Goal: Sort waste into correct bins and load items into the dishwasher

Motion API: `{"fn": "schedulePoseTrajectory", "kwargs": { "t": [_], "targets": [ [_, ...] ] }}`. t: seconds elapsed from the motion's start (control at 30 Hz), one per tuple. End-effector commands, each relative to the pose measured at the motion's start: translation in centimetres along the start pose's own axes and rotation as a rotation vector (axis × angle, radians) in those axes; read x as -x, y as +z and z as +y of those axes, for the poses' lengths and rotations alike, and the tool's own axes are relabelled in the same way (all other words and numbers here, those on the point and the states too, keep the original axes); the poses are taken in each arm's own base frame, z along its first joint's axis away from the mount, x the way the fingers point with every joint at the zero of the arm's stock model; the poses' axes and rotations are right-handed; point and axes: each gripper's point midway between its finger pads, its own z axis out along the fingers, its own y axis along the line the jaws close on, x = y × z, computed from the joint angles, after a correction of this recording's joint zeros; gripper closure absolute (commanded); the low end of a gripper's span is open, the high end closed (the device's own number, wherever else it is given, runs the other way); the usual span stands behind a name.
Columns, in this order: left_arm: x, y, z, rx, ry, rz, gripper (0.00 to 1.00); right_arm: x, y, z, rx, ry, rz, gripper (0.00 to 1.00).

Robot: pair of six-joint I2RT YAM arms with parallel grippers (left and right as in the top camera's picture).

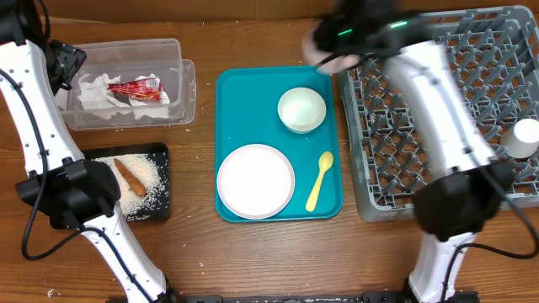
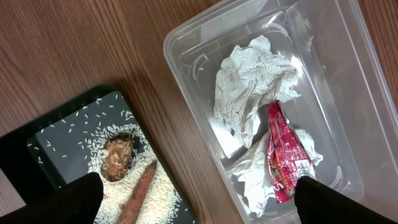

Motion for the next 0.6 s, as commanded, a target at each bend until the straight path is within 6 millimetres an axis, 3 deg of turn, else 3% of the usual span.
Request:
{"fn": "schedulePoseTrajectory", "kwargs": {
  "t": [0.0,0.1,0.23,0.57],
  "targets": [
    [-0.1,-0.2,-0.2,-0.006,0.009,-0.003,0.00,2.9,-4.7,-2.6,0.256,0.112,-0.014,0.96],
    [-0.1,-0.2,-0.2,-0.006,0.009,-0.003,0.00,4.7,-6.9,-6.3,0.396,0.174,-0.044,0.96],
    [-0.1,-0.2,-0.2,-0.006,0.009,-0.003,0.00,4.9,-6.0,-9.6,0.387,0.229,-0.041,0.96],
    [-0.1,-0.2,-0.2,-0.006,0.009,-0.003,0.00,4.2,-0.8,-11.9,0.472,0.326,0.029,0.96]
  ]
}}
